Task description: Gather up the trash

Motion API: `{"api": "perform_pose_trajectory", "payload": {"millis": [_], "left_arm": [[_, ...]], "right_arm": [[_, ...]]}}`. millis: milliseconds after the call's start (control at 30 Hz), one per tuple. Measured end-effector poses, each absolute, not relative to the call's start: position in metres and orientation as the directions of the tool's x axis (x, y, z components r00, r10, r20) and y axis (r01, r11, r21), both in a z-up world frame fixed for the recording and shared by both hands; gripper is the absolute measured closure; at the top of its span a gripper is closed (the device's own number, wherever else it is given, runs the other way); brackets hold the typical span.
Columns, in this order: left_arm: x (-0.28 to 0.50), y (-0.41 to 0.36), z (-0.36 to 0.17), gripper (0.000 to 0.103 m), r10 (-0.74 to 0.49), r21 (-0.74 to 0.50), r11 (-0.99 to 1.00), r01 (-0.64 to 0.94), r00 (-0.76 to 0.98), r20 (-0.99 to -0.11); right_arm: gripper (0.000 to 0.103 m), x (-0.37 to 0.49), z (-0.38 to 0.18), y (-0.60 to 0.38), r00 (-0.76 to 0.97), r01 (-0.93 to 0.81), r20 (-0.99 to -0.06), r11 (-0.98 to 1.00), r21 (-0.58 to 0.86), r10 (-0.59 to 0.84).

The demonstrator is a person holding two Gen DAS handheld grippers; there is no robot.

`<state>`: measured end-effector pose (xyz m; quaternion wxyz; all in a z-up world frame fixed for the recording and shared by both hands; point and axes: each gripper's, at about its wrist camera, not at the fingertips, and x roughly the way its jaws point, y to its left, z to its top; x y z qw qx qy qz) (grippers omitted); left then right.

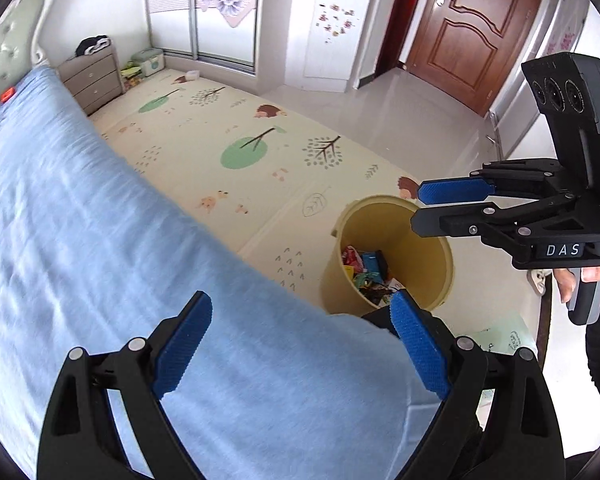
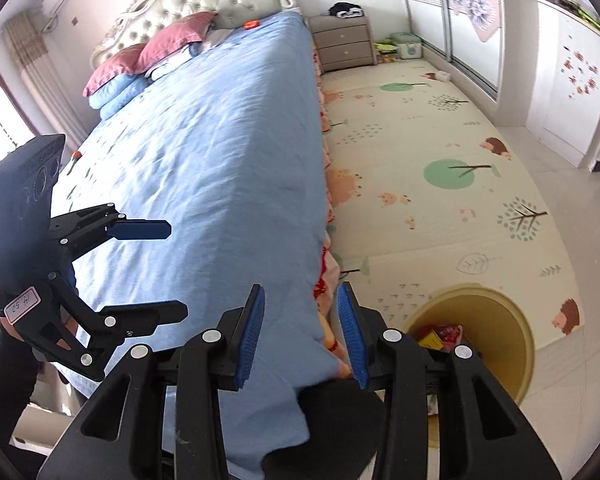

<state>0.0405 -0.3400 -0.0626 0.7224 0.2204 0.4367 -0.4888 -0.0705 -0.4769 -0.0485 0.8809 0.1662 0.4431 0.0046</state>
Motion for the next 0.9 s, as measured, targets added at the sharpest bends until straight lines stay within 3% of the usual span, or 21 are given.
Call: {"api": "perform_pose_trajectory", "payload": {"millis": [333,500,733,900], "left_arm": [[0.093,-0.203,-0.054,0.011,-0.468,-0.064,0.653,0.755,0.335,-0.818],[0.117,-0.143,-0.057,0.011,-0.456,-0.104,0.734,0.671,0.374,-0.808],[0.138,-0.082,-0.055,0.011,-0.385,-0.064,0.833,0.549,0.495,-0.779],[0.153,-0.056,-0.046,0.005,-0.310,0.007,0.901,0.434,0.653,-0.691]], "right_arm": [[0.065,0.018,-0.040,-0.350,0.583,-0.100,-0.752,0.946,0.309,0.307],[0.065,0.051,-0.039,-0.293,0.567,-0.191,-0.742,0.933,0.304,0.358],[0.065,0.086,-0.042,-0.240,0.588,-0.245,-0.725,0.933,0.262,0.359],[0.052,0.107,-0.038,-0.220,0.661,-0.235,-0.690,0.955,0.183,0.295]]}}
